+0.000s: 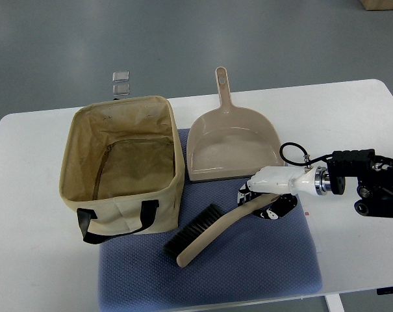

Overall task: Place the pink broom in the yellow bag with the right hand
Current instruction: 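Close the right hand fingers around the brush handle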

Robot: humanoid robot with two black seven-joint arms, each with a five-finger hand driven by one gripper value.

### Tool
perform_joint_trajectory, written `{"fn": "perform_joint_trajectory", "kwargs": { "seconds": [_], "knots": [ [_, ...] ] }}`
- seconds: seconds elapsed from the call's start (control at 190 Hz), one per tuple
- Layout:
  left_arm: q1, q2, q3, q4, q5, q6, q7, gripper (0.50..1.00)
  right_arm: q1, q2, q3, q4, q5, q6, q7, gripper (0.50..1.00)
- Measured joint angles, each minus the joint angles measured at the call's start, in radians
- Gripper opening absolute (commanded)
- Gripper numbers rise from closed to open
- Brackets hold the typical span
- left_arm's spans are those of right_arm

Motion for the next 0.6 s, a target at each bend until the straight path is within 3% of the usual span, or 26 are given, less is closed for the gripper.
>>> {"fn": "perform_joint_trajectory", "kwargs": {
  "seconds": [0.601],
  "knots": [
    [0.0,0.0,0.0,0.0,0.0,0.0,0.0,1.0,0.001,-0.127,0.094,0.01,0.015,0.018,0.125,0.5]
  ]
}}
